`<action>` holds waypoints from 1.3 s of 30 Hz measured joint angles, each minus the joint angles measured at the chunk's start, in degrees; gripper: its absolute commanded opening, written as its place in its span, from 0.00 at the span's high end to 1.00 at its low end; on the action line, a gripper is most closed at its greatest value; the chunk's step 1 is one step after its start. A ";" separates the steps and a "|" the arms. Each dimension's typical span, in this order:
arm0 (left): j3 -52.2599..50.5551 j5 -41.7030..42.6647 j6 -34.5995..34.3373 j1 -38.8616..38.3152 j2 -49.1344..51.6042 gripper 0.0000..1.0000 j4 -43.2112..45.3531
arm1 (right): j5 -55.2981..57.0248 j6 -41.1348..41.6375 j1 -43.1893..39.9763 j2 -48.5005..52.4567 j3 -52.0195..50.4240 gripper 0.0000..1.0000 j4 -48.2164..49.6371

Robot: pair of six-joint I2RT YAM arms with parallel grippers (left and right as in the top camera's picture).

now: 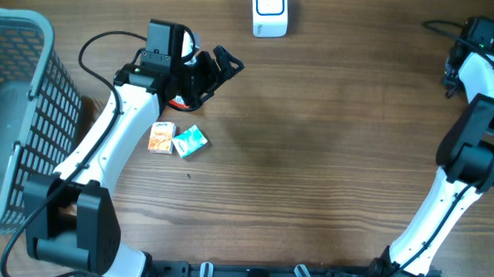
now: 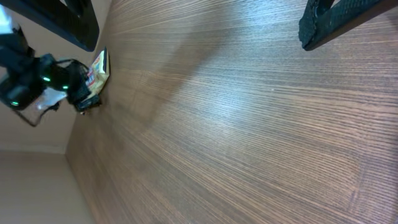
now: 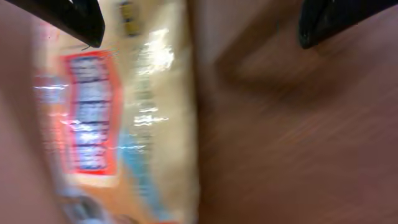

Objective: Scan the item barcode
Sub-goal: 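Carry the yellow bag right and drop it at the table edge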

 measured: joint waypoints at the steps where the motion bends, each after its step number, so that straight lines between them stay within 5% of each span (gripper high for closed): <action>1: 0.00 -0.02 -0.02 0.00 0.00 0.00 -0.02 | -5.81 0.72 0.07 -2.05 0.15 0.00 -0.44; 5: 0.00 -0.02 0.00 0.00 0.00 0.00 0.00 | -36.50 2.29 0.17 -17.40 2.21 0.00 -2.49; 8: 0.00 -0.02 0.00 0.00 0.00 0.00 0.00 | -68.59 2.80 1.09 -30.08 4.83 0.00 -14.29; 11: 0.00 -0.02 0.00 0.00 0.00 0.00 0.00 | -78.66 2.75 5.86 -31.63 4.42 0.00 -28.20; 16: 0.13 -3.61 0.81 0.00 0.00 0.00 -2.60 | -72.15 2.93 18.38 -29.97 -3.63 0.00 -30.91; 20: -0.33 -30.88 -0.96 -0.07 0.20 0.00 -23.69 | -67.89 3.69 26.71 -29.92 -10.14 0.00 -22.84; 24: -0.39 -41.94 -2.80 2.80 0.20 0.00 -17.14 | -67.14 7.08 30.95 -29.92 -16.46 0.00 -14.71; 28: -0.35 -39.56 -3.45 7.58 2.16 0.00 -9.07 | -65.40 10.29 33.11 -29.90 -25.51 0.00 -7.82; 33: -0.35 -20.50 -3.52 10.93 13.03 0.01 -0.92 | -64.94 12.63 33.14 -29.88 -30.49 0.00 -3.41; 36: -0.35 -14.10 -3.76 10.93 14.64 0.51 1.33 | -64.92 12.85 33.14 -29.88 -30.62 0.00 -3.06; 37: -0.35 -13.97 -3.72 10.95 14.67 0.79 1.36 | -64.81 12.85 33.14 -29.88 -30.64 0.00 -3.06; 39: -0.35 -14.27 -3.87 10.95 14.78 0.96 1.57 | -64.78 12.85 33.14 -29.88 -30.64 0.00 -3.06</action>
